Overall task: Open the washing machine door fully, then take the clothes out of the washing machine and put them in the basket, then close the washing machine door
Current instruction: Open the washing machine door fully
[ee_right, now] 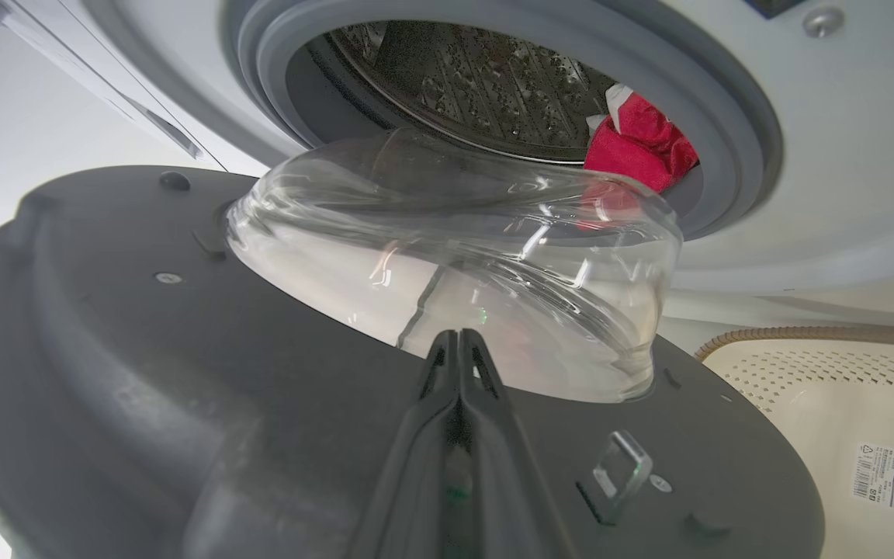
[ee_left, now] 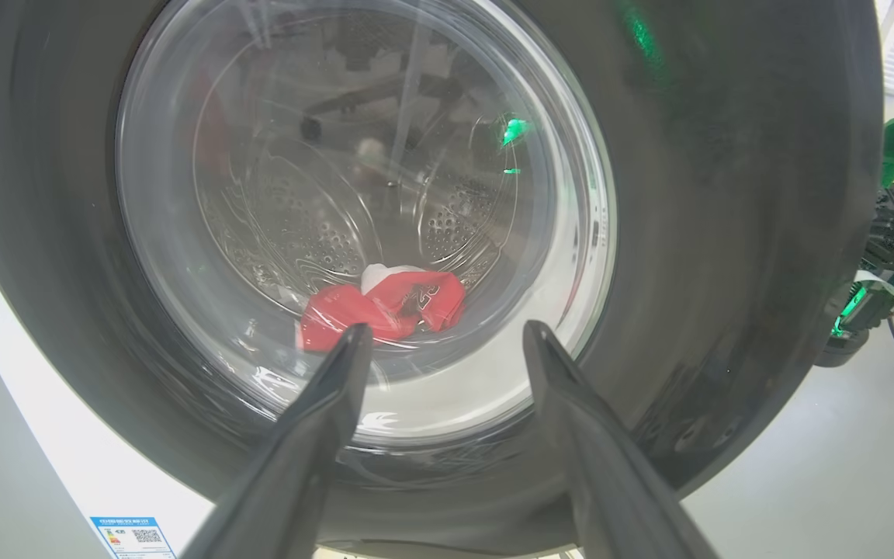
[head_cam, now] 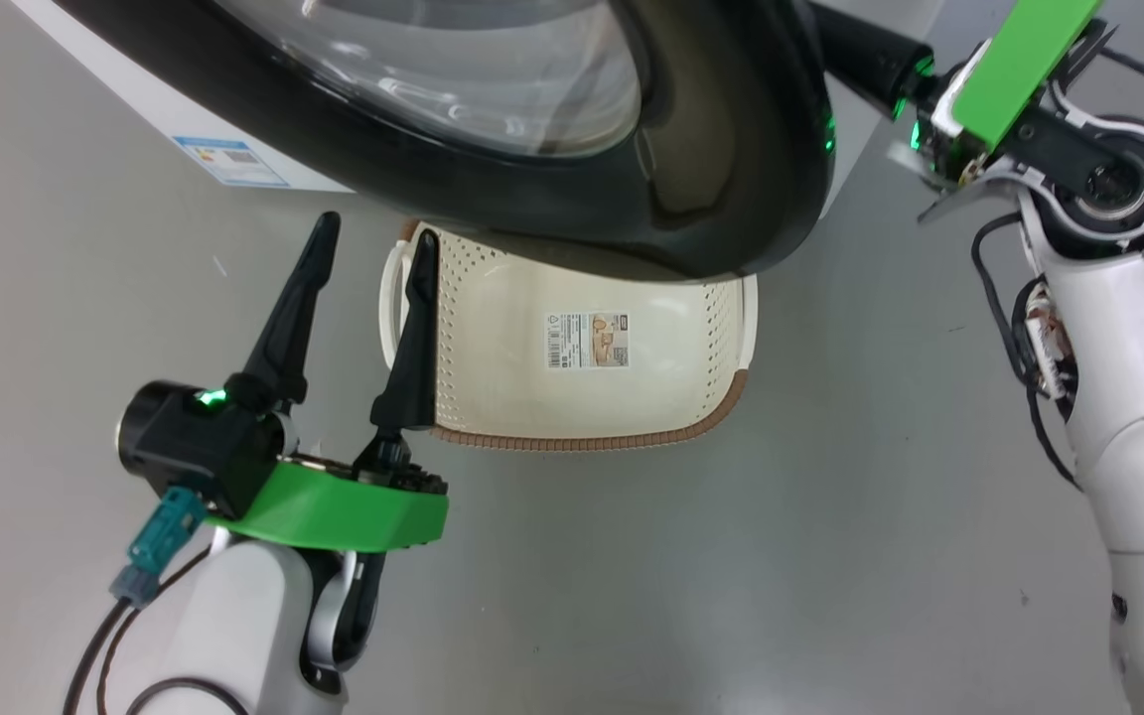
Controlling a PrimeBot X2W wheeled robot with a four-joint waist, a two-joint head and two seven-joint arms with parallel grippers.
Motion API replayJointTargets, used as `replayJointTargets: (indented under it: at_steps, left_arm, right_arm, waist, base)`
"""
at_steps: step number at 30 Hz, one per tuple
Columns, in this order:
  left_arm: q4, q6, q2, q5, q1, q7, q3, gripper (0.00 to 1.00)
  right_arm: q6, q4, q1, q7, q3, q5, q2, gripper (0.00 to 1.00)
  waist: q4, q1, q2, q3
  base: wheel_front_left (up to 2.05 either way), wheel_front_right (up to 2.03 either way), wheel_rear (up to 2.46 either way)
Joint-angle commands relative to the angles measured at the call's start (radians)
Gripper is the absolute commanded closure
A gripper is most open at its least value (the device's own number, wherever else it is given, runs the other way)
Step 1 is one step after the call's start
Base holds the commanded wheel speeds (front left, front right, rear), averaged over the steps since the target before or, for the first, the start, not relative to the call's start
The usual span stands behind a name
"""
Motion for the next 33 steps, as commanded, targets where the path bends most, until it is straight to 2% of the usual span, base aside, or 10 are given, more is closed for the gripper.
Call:
replayJointTargets:
  at_steps: [1,14,18,19,20,21,22,27,33]
  left_arm:
    - [-0.020,-0.001,0.019,0.008,0.006,-0.008,0.036,0.00]
    - [-0.020,0.003,0.019,0.006,0.026,-0.008,0.041,0.00]
    - [-0.023,0.003,0.019,0.005,0.031,-0.008,0.043,0.00]
    - [-0.024,0.003,0.019,0.004,0.032,-0.008,0.043,0.00]
    - [-0.026,0.002,0.019,0.003,0.032,-0.008,0.043,0.00]
    - [-0.029,0.001,0.019,0.001,0.032,-0.008,0.044,0.00]
    - [-0.034,-0.001,0.019,-0.006,0.032,-0.008,0.045,0.00]
    - [-0.059,-0.002,0.019,-0.021,0.039,-0.008,0.055,0.00]
    - [-0.090,0.004,0.019,-0.014,0.066,-0.008,0.069,0.00]
  right_arm:
    - [0.008,-0.041,0.024,0.013,0.011,-0.005,0.031,1.00]
    - [0.008,-0.109,0.127,0.066,0.021,-0.011,0.051,1.00]
    - [0.008,-0.143,0.142,0.009,0.005,-0.049,0.055,1.00]
    - [0.008,-0.155,0.143,-0.023,-0.001,-0.074,0.055,0.96]
    - [0.008,-0.167,0.146,-0.058,-0.006,-0.103,0.055,0.56]
    - [0.008,-0.179,0.148,-0.093,-0.010,-0.138,0.055,0.10]
    - [0.008,-0.195,0.153,-0.123,-0.009,-0.175,0.054,0.00]
    - [0.008,-0.295,0.198,-0.301,-0.019,-0.350,0.040,0.00]
    - [0.008,-0.384,0.274,-0.537,0.008,-0.560,-0.013,0.00]
  waist:
    - [-0.002,0.0000,-0.0001,-0.007]
    - [-0.020,0.0000,-0.0001,-0.032]
    - [-0.024,0.0000,-0.0001,-0.034]
    - [-0.026,0.0000,-0.0001,-0.034]
    - [-0.027,0.0000,-0.0001,-0.034]
    - [-0.029,0.0000,-0.0001,-0.033]
    - [-0.030,0.0000,-0.0001,-0.033]
    - [-0.039,0.0000,-0.0001,-0.033]
    - [-0.055,0.0000,-0.0001,-0.032]
  base:
    - [0.00,0.00,0.00]
    - [0.00,0.00,0.00]
    - [0.00,0.00,0.00]
    - [0.00,0.00,0.00]
    - [0.00,0.00,0.00]
    - [0.00,0.00,0.00]
    - [0.00,0.00,0.00]
    - [0.00,0.00,0.00]
    - [0.00,0.00,0.00]
